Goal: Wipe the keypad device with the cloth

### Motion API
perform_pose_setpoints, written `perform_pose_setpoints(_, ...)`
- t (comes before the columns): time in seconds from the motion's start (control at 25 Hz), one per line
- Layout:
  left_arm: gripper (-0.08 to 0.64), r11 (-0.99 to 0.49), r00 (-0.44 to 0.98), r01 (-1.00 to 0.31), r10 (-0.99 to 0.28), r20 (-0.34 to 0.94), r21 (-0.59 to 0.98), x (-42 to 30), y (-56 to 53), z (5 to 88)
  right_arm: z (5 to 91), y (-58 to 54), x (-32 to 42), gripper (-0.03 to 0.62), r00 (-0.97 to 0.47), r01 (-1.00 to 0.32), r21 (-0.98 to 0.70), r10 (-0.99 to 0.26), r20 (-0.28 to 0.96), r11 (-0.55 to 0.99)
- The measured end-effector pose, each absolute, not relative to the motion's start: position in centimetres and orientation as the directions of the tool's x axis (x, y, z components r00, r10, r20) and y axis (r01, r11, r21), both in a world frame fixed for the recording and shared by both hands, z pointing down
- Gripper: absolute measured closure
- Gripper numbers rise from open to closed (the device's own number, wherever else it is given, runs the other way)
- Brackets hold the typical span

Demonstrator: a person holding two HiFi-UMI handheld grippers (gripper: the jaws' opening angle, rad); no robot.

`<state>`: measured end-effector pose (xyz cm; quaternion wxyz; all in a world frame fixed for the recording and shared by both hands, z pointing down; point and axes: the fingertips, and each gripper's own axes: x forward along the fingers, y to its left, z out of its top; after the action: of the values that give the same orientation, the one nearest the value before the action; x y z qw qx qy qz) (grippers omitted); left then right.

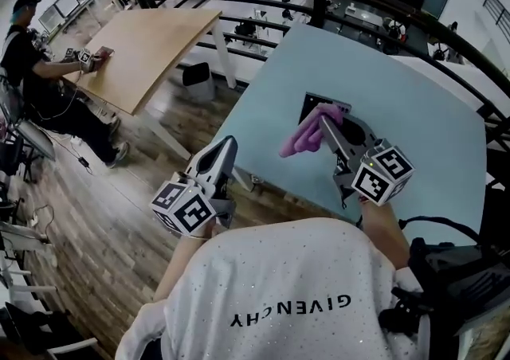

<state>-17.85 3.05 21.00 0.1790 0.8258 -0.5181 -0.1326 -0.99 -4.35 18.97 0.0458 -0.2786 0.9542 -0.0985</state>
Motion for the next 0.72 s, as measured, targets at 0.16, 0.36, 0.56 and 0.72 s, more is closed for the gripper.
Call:
perform_pose_setpoints(0.16, 0.558, -0.437, 0.475, -0.797, -0.88, -0.016, 0.417, -18.8, 1.1, 21.8, 20.7, -5.8, -2.4, 0.553, -0.83, -0.537, -0.247, -0.558, -0.018, 0.807)
perform_pose_setpoints(0.36, 0.558, -0.449, 0.501, -0.789, -0.865, 0.015, 0.418, -18.9, -0.4, 24.0, 22.6, -7.1, -2.3, 0.552, -0.791, -0.597, -0.237, -0.611, 0.02, 0.766)
perform_pose_setpoints(0.56, 0.558, -0.469, 0.537, -0.766, -0.843, 0.035, 0.44, -17.8, -1.2, 25.4, 24.0, -7.9, -2.0, 0.551, -0.752, -0.655, -0.202, -0.654, 0.082, 0.728)
perform_pose_setpoints(0.72, 0.558, -0.482, 0.567, -0.75, -0.821, 0.066, 0.452, -16.4, -2.3, 27.1, 26.1, -9.1, -1.4, 0.552, -0.73, -0.683, -0.194, -0.668, 0.145, 0.704)
